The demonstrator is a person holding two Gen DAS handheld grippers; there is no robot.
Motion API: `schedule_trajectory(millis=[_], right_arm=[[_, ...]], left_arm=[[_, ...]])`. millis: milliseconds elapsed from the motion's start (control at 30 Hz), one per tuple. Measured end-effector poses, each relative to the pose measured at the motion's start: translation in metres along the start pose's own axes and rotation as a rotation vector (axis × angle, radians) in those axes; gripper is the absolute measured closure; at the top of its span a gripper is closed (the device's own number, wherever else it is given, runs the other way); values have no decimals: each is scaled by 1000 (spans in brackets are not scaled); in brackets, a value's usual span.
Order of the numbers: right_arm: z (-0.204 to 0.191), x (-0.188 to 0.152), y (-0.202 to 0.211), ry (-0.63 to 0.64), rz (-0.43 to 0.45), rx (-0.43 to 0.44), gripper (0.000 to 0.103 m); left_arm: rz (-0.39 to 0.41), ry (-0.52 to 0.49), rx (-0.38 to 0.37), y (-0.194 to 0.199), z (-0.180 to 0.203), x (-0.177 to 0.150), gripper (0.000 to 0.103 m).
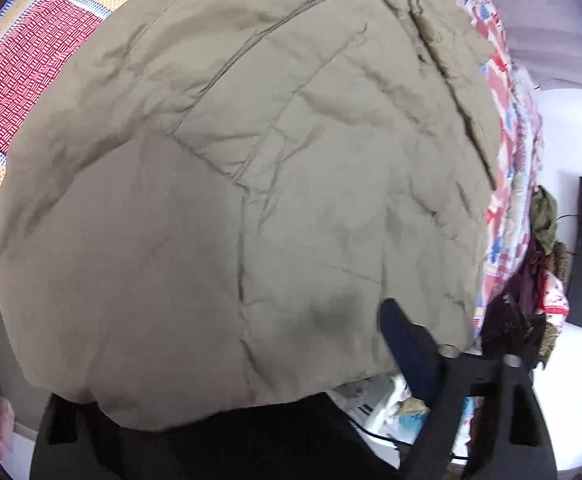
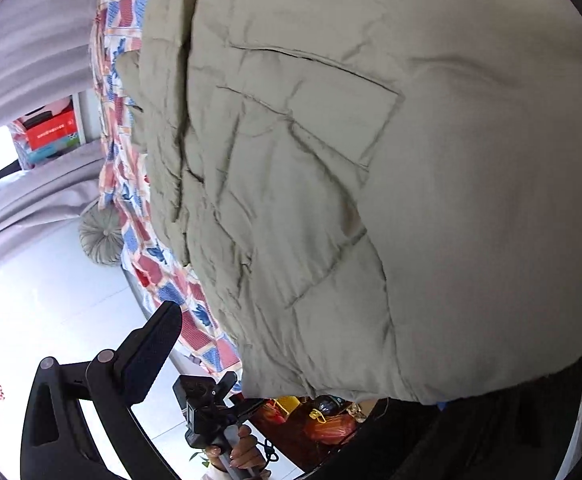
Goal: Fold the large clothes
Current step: 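Grasp the jacket hem with both tools and lift it toward the collar, then lay the lifted hem over the collar and open both tools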
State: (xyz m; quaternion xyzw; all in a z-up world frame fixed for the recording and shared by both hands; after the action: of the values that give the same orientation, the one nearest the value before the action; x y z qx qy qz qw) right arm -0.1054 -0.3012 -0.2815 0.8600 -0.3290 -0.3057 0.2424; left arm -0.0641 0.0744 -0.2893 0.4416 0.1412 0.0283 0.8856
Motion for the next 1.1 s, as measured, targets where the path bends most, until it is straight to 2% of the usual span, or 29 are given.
schedule_trajectory(millis=[33, 67, 100, 133, 167, 200, 233, 300, 500, 733, 933, 1100], right_arm=[[2, 0, 0, -5, -1, -1, 0], [3, -1, -1, -10, -1, 1, 1], [4, -1, -1, -15, 1, -2, 5], [6, -1, 0, -20, 2, -14, 18], [7, -1, -1, -24, 4, -31, 30], [9, -1, -1, -27, 7, -55, 58], [11, 0, 0, -30, 9, -72, 78], [11, 0, 4, -16, 19, -79, 87], [-2, -1, 10, 44, 30, -88, 88], [-39, 3, 21, 149, 45, -81, 90], [-94, 15, 34, 284, 92, -87, 91], [-157, 33, 44, 439, 124, -76, 91]], left_arm=[[-4, 2, 16, 0, -3, 0, 48], [-5, 6, 20, 1, -8, 1, 56], [-2, 15, 14, 4, -11, 2, 70], [3, 24, 1, 8, -13, 3, 79], [9, 26, -8, 11, -14, 4, 83], [15, 20, -13, 15, -14, 5, 86], [24, 4, -11, 20, -11, 7, 86], [34, -33, -4, 27, -7, 7, 86], [72, -103, 8, 44, 13, 13, 86], [157, -164, -15, 75, 45, 35, 86], [279, -229, -43, 113, 80, 67, 86], [380, -294, -65, 144, 122, 109, 86]])
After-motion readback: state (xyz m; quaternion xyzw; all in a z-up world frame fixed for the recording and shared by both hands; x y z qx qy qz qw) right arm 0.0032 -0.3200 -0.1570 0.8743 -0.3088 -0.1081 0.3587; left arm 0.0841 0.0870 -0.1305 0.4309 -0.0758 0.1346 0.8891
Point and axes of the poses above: each gripper's, at about its wrist camera, not at the fingertips, and y roughly against the way its jaws point, z to its right, x to its top, the point moved 5 cm from there along -y, roughly the way its jaws point, and after that the axes turned 2 degrees about -x, right-handed, at the moved point
